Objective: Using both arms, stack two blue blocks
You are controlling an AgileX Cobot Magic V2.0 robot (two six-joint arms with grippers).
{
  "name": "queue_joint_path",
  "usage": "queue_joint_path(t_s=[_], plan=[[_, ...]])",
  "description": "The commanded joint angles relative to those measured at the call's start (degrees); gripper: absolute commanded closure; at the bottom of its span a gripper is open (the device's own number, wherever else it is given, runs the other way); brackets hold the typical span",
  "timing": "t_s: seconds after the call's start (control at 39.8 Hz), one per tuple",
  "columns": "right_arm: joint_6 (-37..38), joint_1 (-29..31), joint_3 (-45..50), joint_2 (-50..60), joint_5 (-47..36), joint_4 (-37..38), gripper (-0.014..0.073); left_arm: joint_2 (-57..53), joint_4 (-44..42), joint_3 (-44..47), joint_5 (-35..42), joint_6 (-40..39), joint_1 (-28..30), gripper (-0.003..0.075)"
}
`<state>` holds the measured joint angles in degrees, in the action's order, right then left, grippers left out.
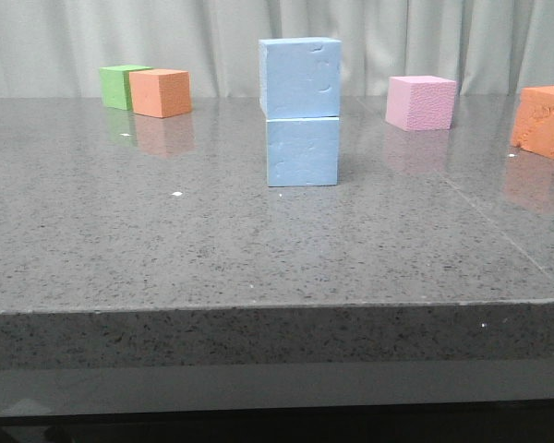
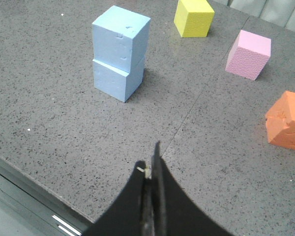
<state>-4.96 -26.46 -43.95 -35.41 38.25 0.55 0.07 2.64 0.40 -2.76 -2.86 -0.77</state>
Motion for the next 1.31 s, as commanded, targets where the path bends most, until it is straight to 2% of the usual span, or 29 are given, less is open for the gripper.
queue_joint_path(t_s=[0.0, 1.08, 1.18, 1.28], plan=[[-0.5, 0.2, -1.3, 0.0, -4.0, 0.0, 0.0662, -1.7, 0.6, 0.2, 6.6, -0.6, 0.5, 0.0741], [-0.5, 0.2, -0.5, 0.9, -4.6, 0.0, 0.0662, -1.5, 0.6, 0.0, 5.3, -0.6, 0.5, 0.0741], [-0.5, 2.8, 3.3, 2.8, -7.7, 0.0, 0.0662, -1.4, 0.6, 0.0, 5.3, -0.6, 0.5, 0.0741], [-0.5, 7.3, 11.3, 6.6, -18.0, -0.5, 0.0662, -1.4, 0.6, 0.0, 5.2, -0.6, 0.5, 0.0741]])
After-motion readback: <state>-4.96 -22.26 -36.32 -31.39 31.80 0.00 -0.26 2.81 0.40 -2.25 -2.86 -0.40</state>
